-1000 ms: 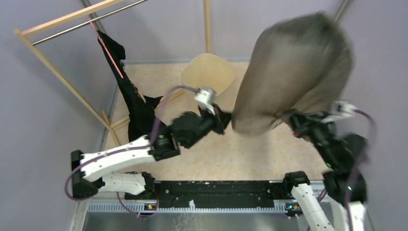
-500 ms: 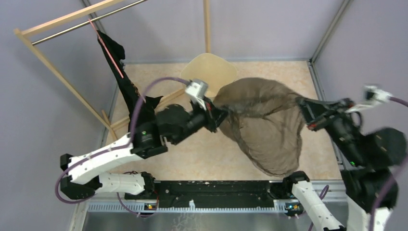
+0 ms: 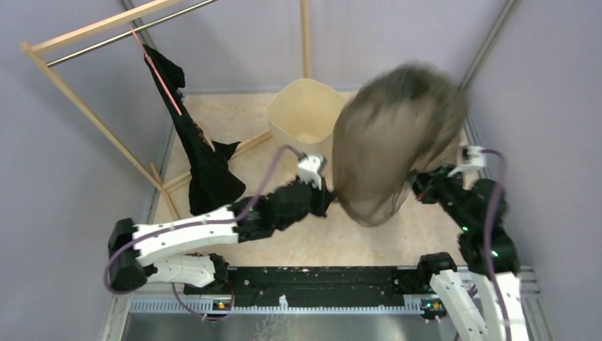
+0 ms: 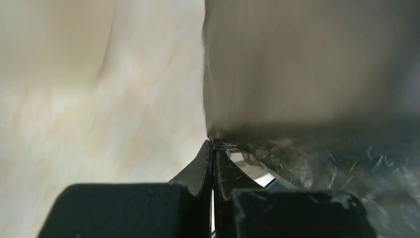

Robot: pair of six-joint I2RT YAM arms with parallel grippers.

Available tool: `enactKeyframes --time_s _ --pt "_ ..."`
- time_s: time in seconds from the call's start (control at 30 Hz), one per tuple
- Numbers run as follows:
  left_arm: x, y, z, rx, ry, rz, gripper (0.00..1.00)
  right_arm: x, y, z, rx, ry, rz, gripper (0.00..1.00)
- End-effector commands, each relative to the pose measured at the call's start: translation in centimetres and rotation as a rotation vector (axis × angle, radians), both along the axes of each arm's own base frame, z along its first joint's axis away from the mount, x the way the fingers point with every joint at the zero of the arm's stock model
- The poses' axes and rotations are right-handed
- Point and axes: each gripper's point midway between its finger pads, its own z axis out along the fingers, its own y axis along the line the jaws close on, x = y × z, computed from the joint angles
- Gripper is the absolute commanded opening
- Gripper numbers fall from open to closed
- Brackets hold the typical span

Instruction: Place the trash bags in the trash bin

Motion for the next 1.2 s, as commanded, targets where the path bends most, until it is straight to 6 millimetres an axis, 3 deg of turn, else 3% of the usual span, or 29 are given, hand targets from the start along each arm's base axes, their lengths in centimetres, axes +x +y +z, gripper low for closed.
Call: enactKeyframes --time_s 0.0,0.07,0.1,0.13,0.3,0.33,0.37,0.43,0.5,0.57,0.6,0.67,0.73,0.77,0.8,0.87,0.93,0.97,1.03,1.17 --pt "-2.4 4.0 -14.8 0.233 0.321 0.101 0.0 -0.2 3.7 -9.0 0.149 0.272 0.173 0.0" --pt "-3.0 4.4 -14.6 0.201 0.324 0.079 0.0 -0.3 3.7 -7.3 0.154 0.219 0.18 0.0" --pt "-3.0 4.4 -13.1 0.173 0.298 0.062 0.0 -0.3 3.3 -5.4 0.131 0.175 0.16 0.0" --pt "-2.8 4.3 -10.9 0.138 0.258 0.046 0.0 -0.4 2.7 -2.1 0.104 0.109 0.137 0.0" --pt "-2.8 4.2 5.4 -0.106 -0.017 -0.063 0.0 -3.4 0.4 11.2 0.007 -0.183 0.054 0.0" --pt "-2.9 4.6 8.7 -0.162 -0.065 -0.068 0.0 -4.2 -0.2 12.9 -0.008 -0.221 0.033 0.0" --pt "-2.9 4.9 11.0 -0.203 -0.106 -0.071 0.0 -5.1 -0.7 14.7 -0.02 -0.263 0.013 0.0" --pt "-2.9 5.3 13.5 -0.255 -0.153 -0.068 0.0 -6.4 -1.4 16.8 -0.03 -0.313 -0.02 0.0" --pt "-2.2 5.3 13.1 -0.251 -0.157 -0.033 0.0 -6.5 -1.8 16.6 -0.038 -0.323 -0.037 0.0" --pt "-1.1 4.6 9.7 -0.192 -0.117 0.022 0.0 -4.9 -1.6 13.6 -0.045 -0.256 -0.038 0.0" --pt "-0.6 4.1 7.3 -0.152 -0.082 0.042 0.0 -3.7 -1.3 11.2 -0.046 -0.201 -0.032 0.0" --pt "-0.1 3.0 1.1 -0.04 0.027 0.08 0.0 -1.3 -0.2 4.6 -0.033 -0.039 0.009 0.0" --pt "-0.4 2.2 -5.9 0.081 0.168 0.097 0.0 0.1 1.7 -4.2 -0.003 0.177 0.092 0.0" --pt "-1.0 2.1 -8.7 0.121 0.242 0.103 0.0 0.0 2.5 -7.1 0.025 0.254 0.133 0.0" --pt "-1.6 2.3 -10.9 0.159 0.297 0.105 0.0 -0.3 3.3 -9.8 0.055 0.324 0.172 0.0" --pt "-2.7 2.9 -13.6 0.196 0.378 0.102 0.0 -1.0 4.2 -12.1 0.106 0.374 0.218 0.0" --pt "-3.3 3.1 -13.4 0.165 0.386 0.076 0.0 -1.2 4.1 -11.2 0.108 0.337 0.218 0.0" --pt "-3.4 2.9 -11.7 0.122 0.354 0.045 0.0 -1.2 3.7 -9.7 0.092 0.299 0.203 0.0" --pt "-3.1 3.1 -6.9 0.048 0.248 0.008 0.0 -1.1 3.0 -5.9 0.044 0.217 0.173 0.0" --pt "-2.4 4.7 5.4 -0.094 0.007 -0.022 0.0 -1.7 2.4 2.8 -0.019 0.039 0.17 0.0"
